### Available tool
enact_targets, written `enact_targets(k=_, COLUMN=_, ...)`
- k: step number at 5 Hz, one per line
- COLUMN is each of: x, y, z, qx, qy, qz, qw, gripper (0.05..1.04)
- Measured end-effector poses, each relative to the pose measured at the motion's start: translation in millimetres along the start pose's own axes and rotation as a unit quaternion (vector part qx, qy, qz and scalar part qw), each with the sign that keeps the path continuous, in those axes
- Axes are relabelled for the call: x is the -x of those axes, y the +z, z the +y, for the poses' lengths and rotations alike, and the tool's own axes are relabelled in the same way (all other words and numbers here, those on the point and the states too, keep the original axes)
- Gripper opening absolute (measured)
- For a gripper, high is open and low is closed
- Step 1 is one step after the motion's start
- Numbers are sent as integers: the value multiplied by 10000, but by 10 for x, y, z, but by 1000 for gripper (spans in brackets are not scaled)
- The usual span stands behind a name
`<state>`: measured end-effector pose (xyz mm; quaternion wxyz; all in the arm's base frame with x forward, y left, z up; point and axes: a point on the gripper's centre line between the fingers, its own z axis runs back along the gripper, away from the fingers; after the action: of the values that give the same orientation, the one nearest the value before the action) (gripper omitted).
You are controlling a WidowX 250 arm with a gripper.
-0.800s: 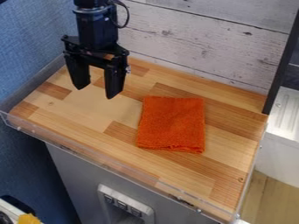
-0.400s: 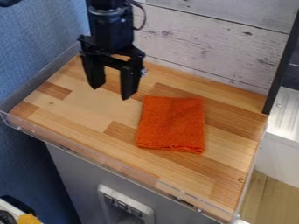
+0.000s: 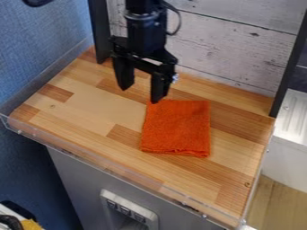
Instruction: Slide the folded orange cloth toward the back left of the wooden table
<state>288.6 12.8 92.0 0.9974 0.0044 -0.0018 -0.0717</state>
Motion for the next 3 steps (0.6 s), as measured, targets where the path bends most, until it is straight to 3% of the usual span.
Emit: enact_targets(k=3, x=-118, y=15, z=-304, qx=-13, qy=-433, qz=-188, qw=9989, gripper=956)
